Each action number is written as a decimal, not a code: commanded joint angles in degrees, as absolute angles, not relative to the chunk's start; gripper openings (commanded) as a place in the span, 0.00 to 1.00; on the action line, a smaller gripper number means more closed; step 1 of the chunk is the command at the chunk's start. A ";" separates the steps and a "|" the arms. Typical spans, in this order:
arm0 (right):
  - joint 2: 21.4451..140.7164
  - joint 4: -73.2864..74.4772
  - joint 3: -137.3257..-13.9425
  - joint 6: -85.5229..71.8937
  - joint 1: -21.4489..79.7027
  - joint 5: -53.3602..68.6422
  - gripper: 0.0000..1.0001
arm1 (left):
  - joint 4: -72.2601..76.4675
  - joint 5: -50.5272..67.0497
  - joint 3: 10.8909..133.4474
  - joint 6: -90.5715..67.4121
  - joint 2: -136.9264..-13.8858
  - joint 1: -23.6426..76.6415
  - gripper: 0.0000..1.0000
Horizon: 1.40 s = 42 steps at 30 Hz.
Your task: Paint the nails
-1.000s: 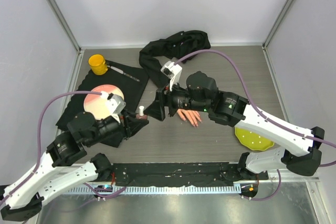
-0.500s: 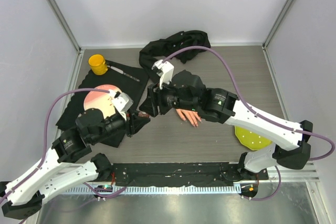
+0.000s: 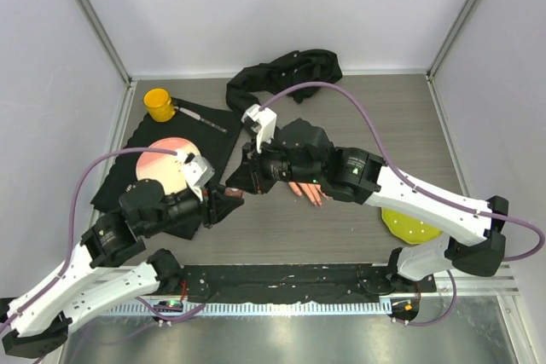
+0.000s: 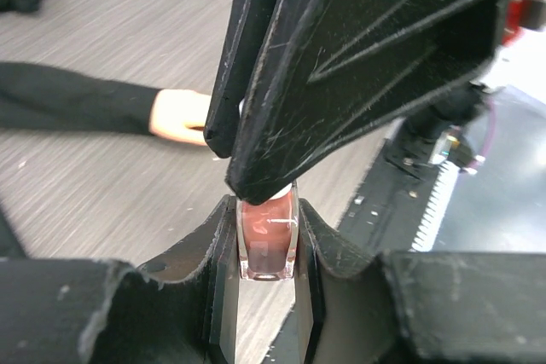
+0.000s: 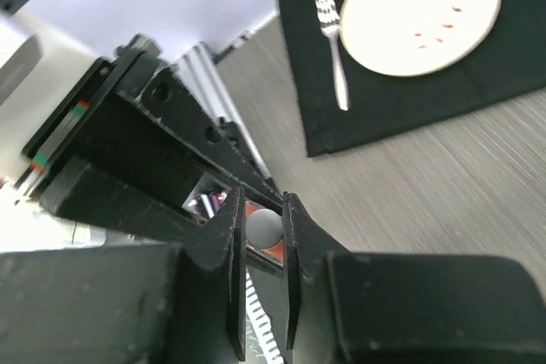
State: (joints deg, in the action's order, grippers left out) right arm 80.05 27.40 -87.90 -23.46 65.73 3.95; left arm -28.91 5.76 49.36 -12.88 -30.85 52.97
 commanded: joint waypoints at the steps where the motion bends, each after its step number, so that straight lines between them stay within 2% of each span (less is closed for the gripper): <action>1: 74.80 23.91 -83.24 -21.45 65.30 8.08 0.01 | -24.35 9.49 49.84 -13.01 -26.46 52.91 0.00; 7: 71.37 19.96 -78.40 -22.50 64.87 9.22 0.01 | -24.08 10.37 49.31 -14.32 -24.79 52.91 0.00; 11: 71.46 15.32 -77.08 -19.19 64.86 15.80 0.01 | -22.24 13.26 49.13 -15.55 -24.61 52.91 0.00; 16: 67.33 3.01 -67.78 -6.52 64.86 42.14 0.01 | -18.81 19.67 48.78 -17.66 -24.26 52.91 0.00; 19: 68.63 0.26 -67.84 -3.96 64.86 46.82 0.01 | -17.41 23.20 48.87 -18.72 -24.26 52.91 0.00; 22: 70.31 2.46 -70.22 -3.95 64.86 49.04 0.01 | -16.96 23.99 48.87 -19.34 -23.56 52.91 0.00; 26: 68.82 1.76 -68.47 -5.27 64.86 45.80 0.02 | -16.88 23.55 48.34 -19.16 -22.24 52.91 0.00; 28: 68.21 0.45 -67.77 -7.80 64.86 43.34 0.13 | -16.79 23.20 48.16 -19.07 -21.63 52.91 0.00; 29: 67.86 0.35 -67.50 -8.78 64.86 40.81 0.26 | -16.87 23.03 47.90 -18.90 -21.53 52.91 0.00; 31: 67.76 0.87 -67.85 -12.63 64.86 36.67 0.42 | -17.05 22.42 47.81 -18.55 -21.53 52.91 0.00; 32: 67.85 1.66 -69.07 -13.96 64.86 31.26 0.53 | -17.57 22.06 47.81 -18.46 -21.62 52.91 0.00; 37: 68.12 12.45 -74.87 -20.91 64.86 15.84 0.68 | -19.07 19.51 48.16 -17.05 -22.41 52.91 0.00; 41: 67.59 16.52 -77.69 -25.12 64.86 13.54 0.80 | -19.77 16.45 48.51 -16.09 -23.55 52.91 0.00; 42: 67.33 18.00 -77.96 -26.01 64.86 11.71 0.80 | -20.04 15.91 48.60 -15.91 -23.90 52.91 0.00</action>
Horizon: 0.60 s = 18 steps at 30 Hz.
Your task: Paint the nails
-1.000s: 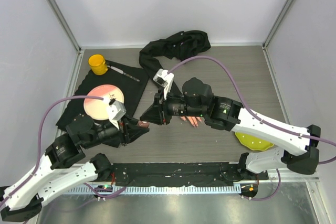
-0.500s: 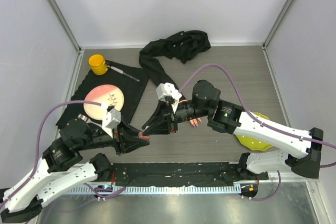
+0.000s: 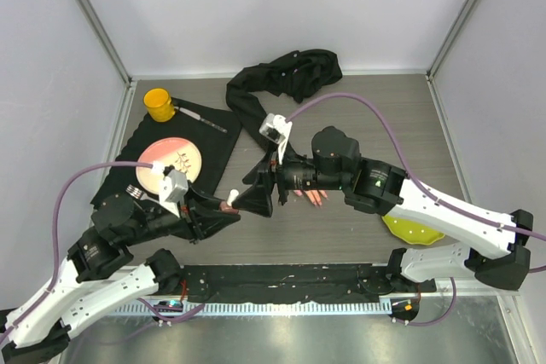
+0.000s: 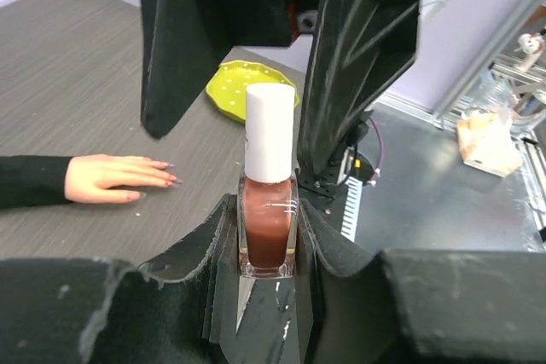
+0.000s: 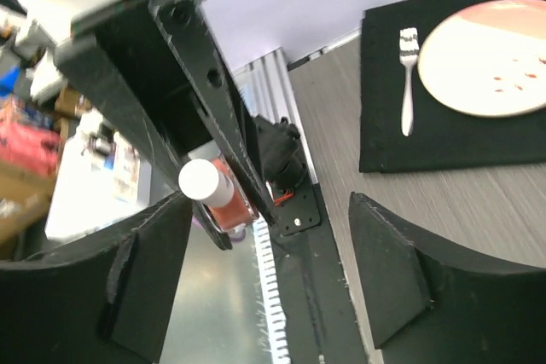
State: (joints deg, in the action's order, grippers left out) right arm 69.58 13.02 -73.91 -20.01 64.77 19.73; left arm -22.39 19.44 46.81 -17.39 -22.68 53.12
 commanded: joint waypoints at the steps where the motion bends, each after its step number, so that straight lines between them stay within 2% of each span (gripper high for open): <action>1: 67.24 18.89 -78.39 -26.80 64.86 10.65 0.85 | -20.82 15.30 48.78 -15.39 -24.08 52.91 0.00; 3: 68.28 22.12 -80.59 -28.47 64.86 7.58 0.87 | -21.27 13.90 49.13 -15.03 -24.87 53.00 0.00; 4: 68.90 23.54 -81.64 -28.91 64.78 6.60 0.77 | -21.79 13.63 49.22 -14.68 -25.13 52.91 0.00; 7: 72.75 30.66 -87.70 -30.67 64.95 3.35 0.65 | -22.06 13.36 49.66 -14.41 -26.01 52.91 0.00; 12: 75.15 32.96 -92.46 -30.94 65.92 3.60 0.64 | -22.15 12.83 50.27 -13.98 -26.54 52.91 0.00; 16: 76.29 33.49 -93.52 -31.02 66.18 4.48 0.52 | -22.41 12.57 50.27 -13.89 -27.07 52.91 0.00; 18: 76.46 33.31 -93.52 -31.02 66.18 5.36 0.50 | -22.67 12.13 50.36 -13.89 -27.24 52.91 0.00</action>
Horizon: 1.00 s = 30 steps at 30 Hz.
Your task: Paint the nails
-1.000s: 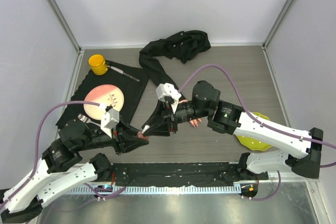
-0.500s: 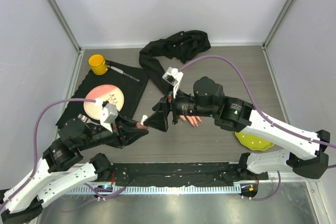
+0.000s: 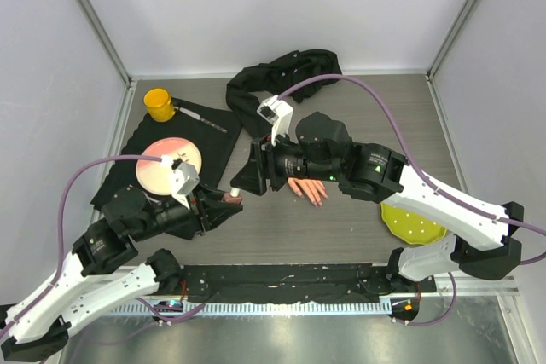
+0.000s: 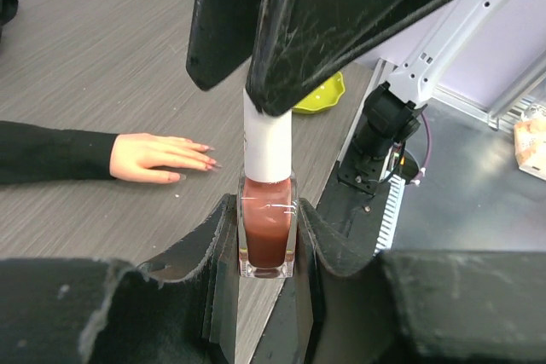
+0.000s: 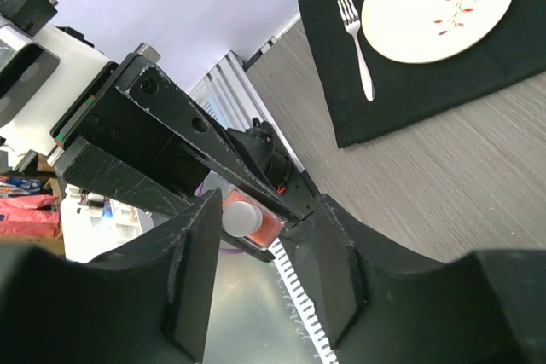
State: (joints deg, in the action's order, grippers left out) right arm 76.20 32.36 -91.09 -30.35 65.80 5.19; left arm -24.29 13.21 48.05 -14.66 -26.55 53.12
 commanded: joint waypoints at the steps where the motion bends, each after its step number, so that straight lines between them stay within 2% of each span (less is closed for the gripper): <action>1: 76.38 33.05 -93.34 -31.03 66.27 5.71 0.50 | -22.68 12.04 50.27 -13.89 -27.25 52.91 0.00; 6: 76.81 32.17 -92.55 -30.76 66.36 7.73 0.45 | -23.03 11.78 50.36 -13.80 -28.04 52.91 0.00; 7: 77.08 32.08 -92.55 -30.67 66.36 8.17 0.40 | -23.29 11.69 50.45 -13.89 -28.04 52.91 0.00; 10: 77.60 31.47 -92.20 -30.50 66.36 10.80 0.33 | -23.47 11.78 50.80 -14.24 -28.13 52.91 0.00; 13: 77.26 29.27 -90.27 -30.50 66.36 14.66 0.31 | -23.55 12.30 50.89 -14.85 -27.69 52.91 0.00; 15: 76.99 27.52 -89.21 -30.32 66.36 16.34 0.21 | -23.90 12.74 51.06 -15.29 -27.51 52.91 0.00; 16: 76.64 27.16 -88.43 -30.24 66.36 17.39 0.09 | -24.43 13.35 51.24 -15.38 -27.34 53.00 0.00; 18: 76.20 26.20 -87.63 -29.45 66.36 18.01 0.01 | -24.70 14.58 51.42 -15.99 -26.99 52.91 0.00; 22: 74.80 23.39 -84.39 -19.57 66.36 24.23 0.01 | -23.30 23.51 50.98 -17.31 -24.97 52.91 0.00; 23: 73.40 21.99 -82.90 -16.12 66.36 33.74 0.01 | -22.42 25.90 50.72 -17.84 -24.61 53.00 0.00; 26: 67.53 12.95 -73.68 -5.29 66.36 45.06 0.01 | -17.85 33.56 49.92 -21.61 -22.86 52.91 0.00; 27: 66.02 8.13 -71.56 -3.62 66.36 45.52 0.01 | -16.45 34.27 49.92 -23.27 -22.50 52.91 0.00; 30: 65.30 6.76 -69.34 -1.67 66.36 45.70 0.01 | -17.92 33.05 50.97 -24.08 -21.54 53.00 0.00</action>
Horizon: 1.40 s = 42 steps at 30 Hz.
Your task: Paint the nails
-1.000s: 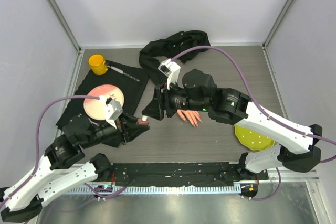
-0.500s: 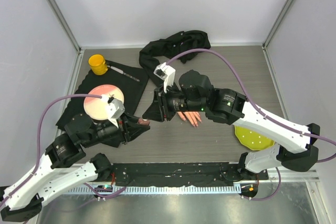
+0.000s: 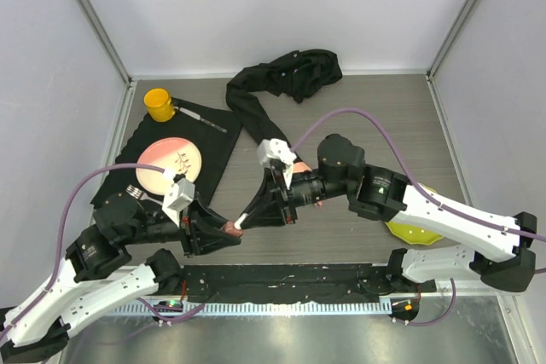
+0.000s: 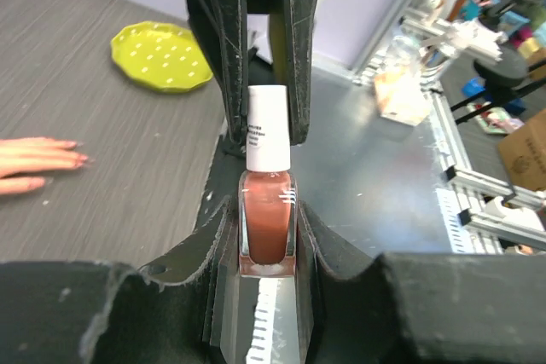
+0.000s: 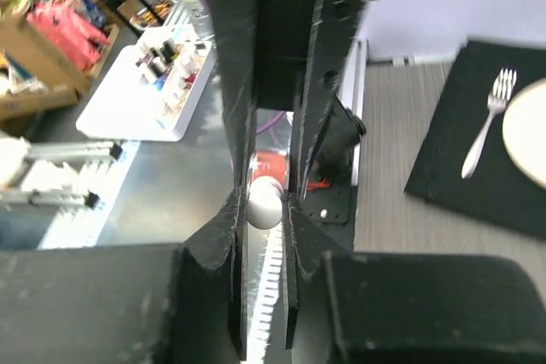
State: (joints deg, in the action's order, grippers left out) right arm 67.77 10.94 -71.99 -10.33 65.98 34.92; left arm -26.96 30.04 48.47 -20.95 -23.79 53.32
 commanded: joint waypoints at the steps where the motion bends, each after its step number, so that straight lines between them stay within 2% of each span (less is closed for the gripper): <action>1: 65.48 7.29 -70.13 -1.32 66.36 45.88 0.01 | -18.71 32.44 51.24 -24.00 -21.45 53.00 0.00; 11: 66.09 8.53 -72.33 -4.83 66.36 40.79 0.01 | -20.65 26.73 52.12 -22.94 -26.98 52.91 0.00; 15: 66.00 10.19 -73.56 -9.39 66.27 33.24 0.01 | -20.48 21.63 51.33 -22.15 -26.46 52.91 0.00; 16: 66.27 10.72 -73.91 -10.62 66.36 28.96 0.08 | -19.87 21.19 50.98 -22.15 -26.02 52.91 0.00; 17: 66.44 12.46 -74.53 -11.77 66.27 26.31 0.30 | -18.91 20.66 50.54 -22.15 -25.41 52.91 0.00; 20: 67.50 17.29 -77.51 -18.96 66.36 14.27 0.66 | -18.98 16.45 50.36 -21.36 -24.26 52.91 0.00; 23: 66.19 19.07 -78.22 -27.93 66.36 3.39 0.82 | -19.25 11.00 49.75 -19.43 -23.56 52.91 0.00; 25: 65.83 20.64 -78.75 -33.45 66.27 0.27 0.85 | -17.59 8.54 48.70 -17.67 -23.03 52.91 0.00; 26: 66.00 21.35 -79.36 -34.44 66.36 -4.09 0.85 | -16.97 7.92 47.73 -17.06 -22.94 52.91 0.00; 30: 69.07 25.22 -85.14 -36.21 66.36 -6.24 0.84 | -14.24 6.77 45.79 -14.51 -22.76 52.91 0.00; 33: 71.89 27.42 -89.36 -36.12 66.36 -4.84 0.75 | -11.87 5.11 43.86 -13.45 -22.15 52.91 0.00; 36: 75.75 29.70 -93.32 -35.60 66.36 -3.70 0.71 | -9.76 3.52 41.93 -12.39 -21.01 52.91 0.00; 38: 78.30 31.37 -94.91 -35.33 66.36 -3.17 0.63 | -8.96 3.60 41.49 -12.22 -20.57 52.91 0.00; 42: 80.24 31.73 -96.76 -34.98 66.36 -1.58 0.57 | -9.23 3.08 41.48 -11.87 -20.21 52.91 0.00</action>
State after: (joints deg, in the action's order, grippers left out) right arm 79.00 29.47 -93.89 -34.68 66.26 -2.42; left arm -15.20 4.86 41.04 -13.69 -21.10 53.12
